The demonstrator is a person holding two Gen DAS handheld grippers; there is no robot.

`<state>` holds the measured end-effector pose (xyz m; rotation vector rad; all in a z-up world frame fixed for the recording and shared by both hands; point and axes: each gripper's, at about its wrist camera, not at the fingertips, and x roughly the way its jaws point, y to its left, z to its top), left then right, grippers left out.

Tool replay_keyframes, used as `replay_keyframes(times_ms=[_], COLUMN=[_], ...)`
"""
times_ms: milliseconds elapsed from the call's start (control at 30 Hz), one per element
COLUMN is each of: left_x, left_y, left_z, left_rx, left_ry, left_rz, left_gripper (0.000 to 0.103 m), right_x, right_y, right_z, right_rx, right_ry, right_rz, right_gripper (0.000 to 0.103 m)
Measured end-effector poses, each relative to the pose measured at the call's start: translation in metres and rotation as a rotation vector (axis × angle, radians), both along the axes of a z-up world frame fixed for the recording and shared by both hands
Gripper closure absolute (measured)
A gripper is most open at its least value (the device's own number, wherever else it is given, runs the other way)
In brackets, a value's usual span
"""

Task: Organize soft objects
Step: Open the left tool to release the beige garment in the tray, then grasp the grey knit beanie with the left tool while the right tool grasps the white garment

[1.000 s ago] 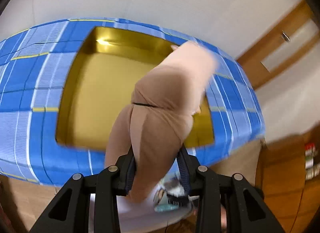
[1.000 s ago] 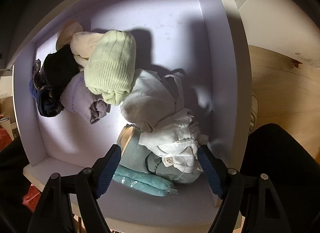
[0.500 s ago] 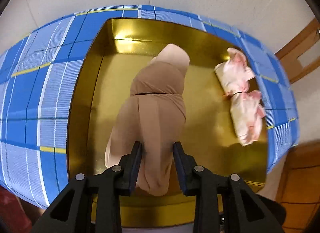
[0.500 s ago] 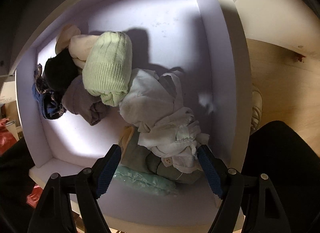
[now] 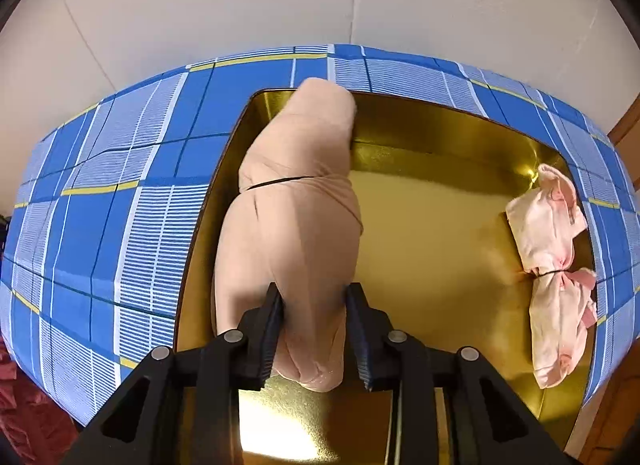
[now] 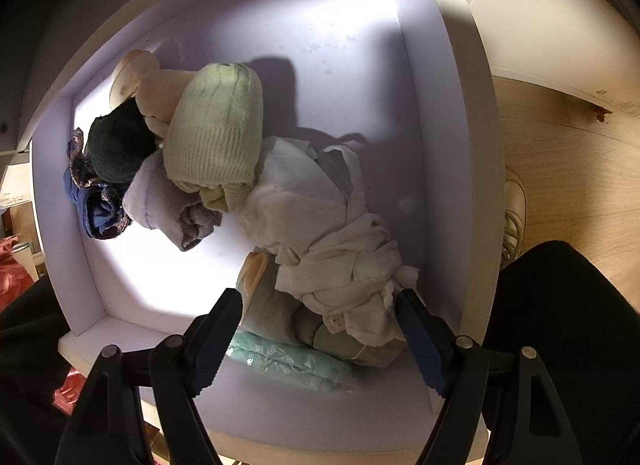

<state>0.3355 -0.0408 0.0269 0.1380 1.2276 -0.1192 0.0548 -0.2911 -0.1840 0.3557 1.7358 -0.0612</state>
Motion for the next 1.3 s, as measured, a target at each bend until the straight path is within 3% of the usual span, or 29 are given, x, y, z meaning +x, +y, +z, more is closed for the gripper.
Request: replay_keyframes(times_ms=[333, 533, 667, 900, 1167, 1300], left_x=[-0.044, -0.110, -0.157, -0.229, -0.268, -0.275], left_y=[0.011, 0.022, 0.027, 0.037, 0.055, 0.067], left_z=[0.032, 0.043, 0.037, -0.022, -0.149, -0.191], left_rx=[-0.015, -0.057, -0.106, -0.197, -0.238, -0.243], left_ry=[-0.087, -0.161, -0.167, -0.044, 0.233, 0.339], left_rz=[-0.085, -0.178, -0.226, -0.227, -0.098, 0.002], left_gripper=[0.064, 0.064, 0.064, 0.064, 0.064, 0.064], right_x=[0.001, 0.000, 0.000, 0.001, 0.000, -0.002], right_y=[0.008, 0.010, 0.010, 0.003, -0.013, -0.011], right_z=[-0.002, -0.004, -0.005, -0.001, 0.007, 0.004], right_rx=[-0.016, -0.031, -0.042, -0.015, 0.011, -0.025], right_ry=[-0.005, -0.008, -0.008, -0.023, -0.055, -0.034], right_rz=[0.004, 0.013, 0.017, -0.004, -0.032, 0.020], right_gripper=[0.023, 0.023, 0.023, 0.022, 0.022, 0.022])
